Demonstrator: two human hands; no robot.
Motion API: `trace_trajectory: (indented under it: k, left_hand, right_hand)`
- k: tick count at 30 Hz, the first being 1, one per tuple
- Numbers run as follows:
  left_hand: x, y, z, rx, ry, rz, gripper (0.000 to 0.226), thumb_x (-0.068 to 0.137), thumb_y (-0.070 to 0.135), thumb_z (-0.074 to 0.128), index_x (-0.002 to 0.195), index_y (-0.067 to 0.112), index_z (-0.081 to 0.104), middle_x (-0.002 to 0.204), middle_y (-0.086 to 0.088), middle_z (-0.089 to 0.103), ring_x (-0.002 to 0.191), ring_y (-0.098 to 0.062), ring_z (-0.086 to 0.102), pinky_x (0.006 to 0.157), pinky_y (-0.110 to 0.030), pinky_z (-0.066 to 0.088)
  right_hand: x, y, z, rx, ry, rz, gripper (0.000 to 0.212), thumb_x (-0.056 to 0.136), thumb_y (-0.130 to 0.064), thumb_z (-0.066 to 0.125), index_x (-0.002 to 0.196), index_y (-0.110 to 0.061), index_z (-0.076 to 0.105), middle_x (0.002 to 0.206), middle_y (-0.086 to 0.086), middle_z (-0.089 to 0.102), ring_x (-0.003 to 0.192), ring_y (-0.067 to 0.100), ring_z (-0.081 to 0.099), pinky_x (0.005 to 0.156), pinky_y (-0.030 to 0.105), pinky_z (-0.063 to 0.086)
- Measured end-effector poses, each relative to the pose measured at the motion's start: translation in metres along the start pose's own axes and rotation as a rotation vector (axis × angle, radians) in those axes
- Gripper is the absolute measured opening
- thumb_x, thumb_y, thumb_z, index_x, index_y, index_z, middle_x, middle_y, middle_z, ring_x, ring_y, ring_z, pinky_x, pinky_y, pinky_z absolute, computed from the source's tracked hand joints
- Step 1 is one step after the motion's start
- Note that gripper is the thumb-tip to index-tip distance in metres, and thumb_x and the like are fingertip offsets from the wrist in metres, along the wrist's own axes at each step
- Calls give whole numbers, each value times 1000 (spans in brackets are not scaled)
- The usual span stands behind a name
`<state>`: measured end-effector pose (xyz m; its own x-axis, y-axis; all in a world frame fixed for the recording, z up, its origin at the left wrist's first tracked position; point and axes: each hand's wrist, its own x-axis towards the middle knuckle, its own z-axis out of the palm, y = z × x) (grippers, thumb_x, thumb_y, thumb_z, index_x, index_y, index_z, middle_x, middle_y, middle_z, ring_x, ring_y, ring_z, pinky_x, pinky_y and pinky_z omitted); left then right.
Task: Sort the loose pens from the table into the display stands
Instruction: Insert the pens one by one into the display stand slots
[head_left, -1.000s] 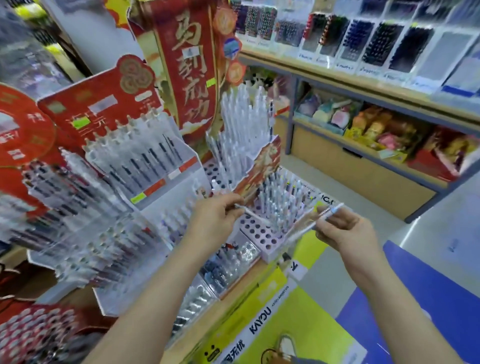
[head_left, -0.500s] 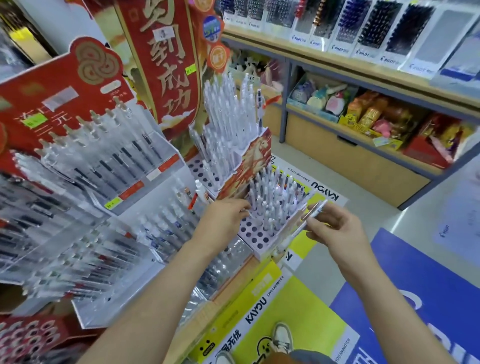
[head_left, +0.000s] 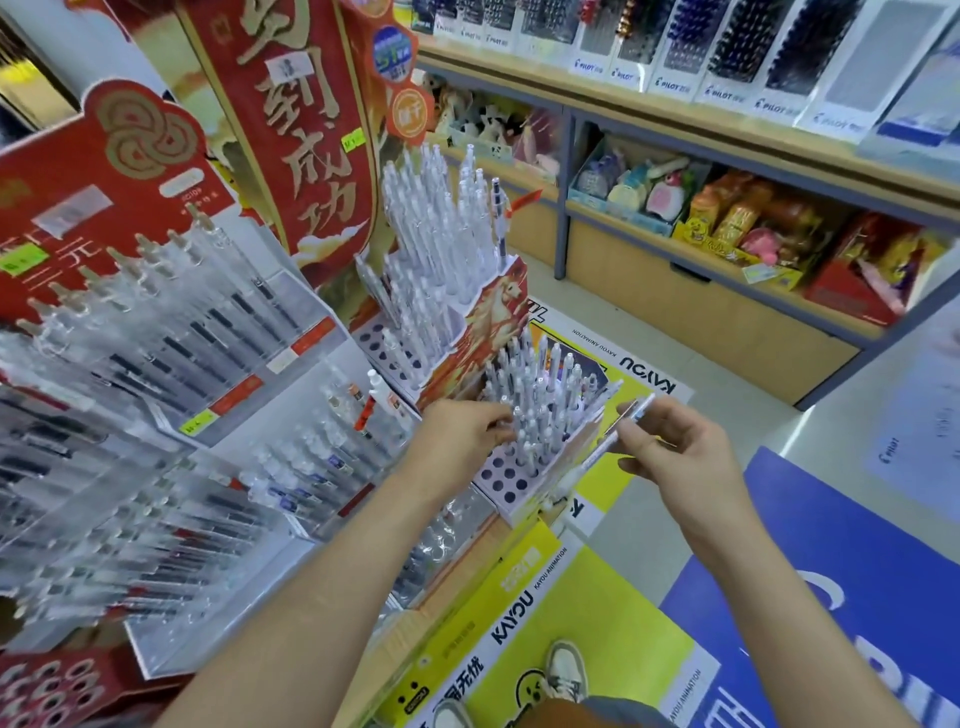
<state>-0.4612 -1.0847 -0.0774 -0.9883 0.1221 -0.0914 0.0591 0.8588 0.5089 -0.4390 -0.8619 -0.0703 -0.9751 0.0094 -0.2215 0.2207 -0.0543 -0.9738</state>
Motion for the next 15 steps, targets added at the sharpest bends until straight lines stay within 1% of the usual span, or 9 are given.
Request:
trace_trajectory:
  k: [1,3,5,7,9,11,13,15]
  left_hand:
    - [1,0,1,36,-8,11,22,92,22,64,107,9,71,100,-6,74,97,-20,66,84,-32,50]
    - [2,1,2,90,-28,34,23,91,20,64,112,11,69,101,-4,73,90,-19,67,81,-32,52]
    - [1,-1,4,127,-72,35,26,92,14,62,118,13,64,103,-5,72,90,-21,68,81,-34,53]
    - [-1,-4,7,161,-111,3,34,92,12,60,126,18,57,104,-7,72,91,-23,67,80,-37,54]
    - [-3,-6,7,163,-110,-28,40,93,10,58,131,22,52,105,-8,71,93,-21,67,81,-38,55]
    - [-4,-2,1,184,-44,-25,38,93,8,57,129,21,54,107,-4,71,95,-19,67,83,-34,55]
    - [-6,7,-10,162,112,39,26,93,10,58,118,16,64,104,0,71,95,-19,65,83,-30,51]
    - [-6,19,-18,82,229,132,18,91,12,62,107,14,70,102,1,71,95,-20,64,85,-34,51]
  right_hand:
    - [0,-1,0,-4,-1,-7,14,92,-4,62,93,-17,69,82,1,69,81,21,70,62,19,53]
    - [2,-3,-2,-2,17,-12,16,92,-3,62,97,-16,68,89,6,72,81,21,71,61,19,53]
    - [4,-6,-3,-8,45,-32,17,92,-3,62,104,-15,64,95,13,72,78,20,71,61,20,53]
    - [6,-12,-6,-28,75,-74,25,92,-2,62,109,-21,60,94,14,71,76,19,71,61,21,54]
    - [9,-22,-9,-50,111,-148,34,92,-2,62,111,-29,58,91,12,70,75,19,71,63,22,56]
    - [13,-35,-12,-62,147,-237,37,92,-3,62,114,-32,57,89,7,69,75,17,72,65,24,57]
    - [19,-45,-12,-70,160,-319,35,92,-3,62,114,-30,57,92,4,69,76,16,72,67,26,57]
    - [27,-49,-8,-107,138,-375,33,93,-3,62,114,-28,56,94,3,69,78,18,71,70,32,58]
